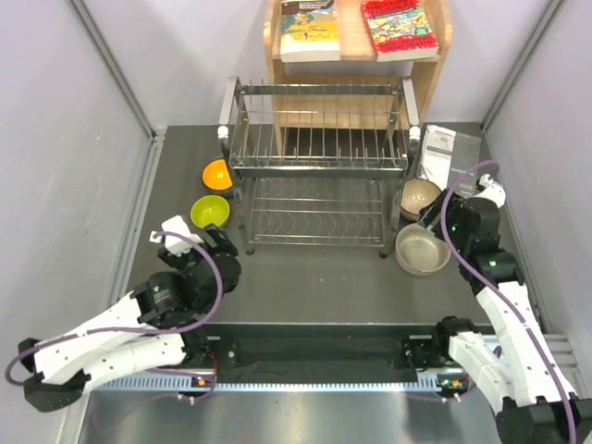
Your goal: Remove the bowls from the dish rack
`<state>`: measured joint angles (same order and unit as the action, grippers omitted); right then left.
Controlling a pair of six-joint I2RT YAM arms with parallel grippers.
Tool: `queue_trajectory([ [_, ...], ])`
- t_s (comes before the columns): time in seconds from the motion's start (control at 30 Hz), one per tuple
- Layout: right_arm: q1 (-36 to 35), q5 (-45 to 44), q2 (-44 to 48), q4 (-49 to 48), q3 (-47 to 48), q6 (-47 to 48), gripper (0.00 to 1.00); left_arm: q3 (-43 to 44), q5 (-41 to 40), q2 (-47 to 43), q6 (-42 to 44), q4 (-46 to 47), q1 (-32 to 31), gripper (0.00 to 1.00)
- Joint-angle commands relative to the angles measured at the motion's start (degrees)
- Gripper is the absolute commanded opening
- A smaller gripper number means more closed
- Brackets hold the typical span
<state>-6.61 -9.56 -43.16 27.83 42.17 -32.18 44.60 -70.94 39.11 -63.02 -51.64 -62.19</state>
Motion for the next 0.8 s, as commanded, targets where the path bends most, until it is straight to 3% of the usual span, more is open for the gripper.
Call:
queue_trajectory([
  [0.0, 1.6, 1.82, 1.32, -3.66, 1.68, 1.77, 0.78, 2.77, 0.53, -1.85, 15.78, 8.9, 3.57, 0.86],
  [0.1, 2.04, 2.88, 0.8, -3.66, 1.6, 1.77, 0.78, 2.16, 5.09, 2.36, 25.36, 19.01, 4.01, 0.9],
  [0.17, 2.13, 3.23, 0.79, -3.75, 1.68, 2.04, 0.78, 3.47, 6.68, 9.03, 27.33, 22.52, 4.88, 0.92],
  [0.27, 2.57, 3.41, 0.44, -3.23, 2.38, 2.91, 0.79, 8.56, 9.68, 18.87, 29.1, 22.38, 8.04, 0.92],
  [0.33, 3.09, 3.58, 0.27, -2.35, 3.17, 3.97, 0.79, 12.42, 7.57, 22.65, 27.78, 21.49, 9.54, 0.92],
  [0.4, 3.45, 3.67, 0.27, -1.47, 3.62, 4.67, 0.79, 12.71, 8.26, 21.54, 31.44, 26.55, 12.79, 0.93],
  [0.5, 4.41, 4.11, 0.44, -1.03, 3.71, 5.64, 0.79, 10.6, 15.37, 18.38, 35.94, 33.25, 20.25, 0.93],
  [0.77, 6.09, 8.15, -0.79, -2.34, 1.33, 5.64, 0.8, 16.13, 19.14, 21.61, 38.85, 25.45, 37.99, 0.94],
])
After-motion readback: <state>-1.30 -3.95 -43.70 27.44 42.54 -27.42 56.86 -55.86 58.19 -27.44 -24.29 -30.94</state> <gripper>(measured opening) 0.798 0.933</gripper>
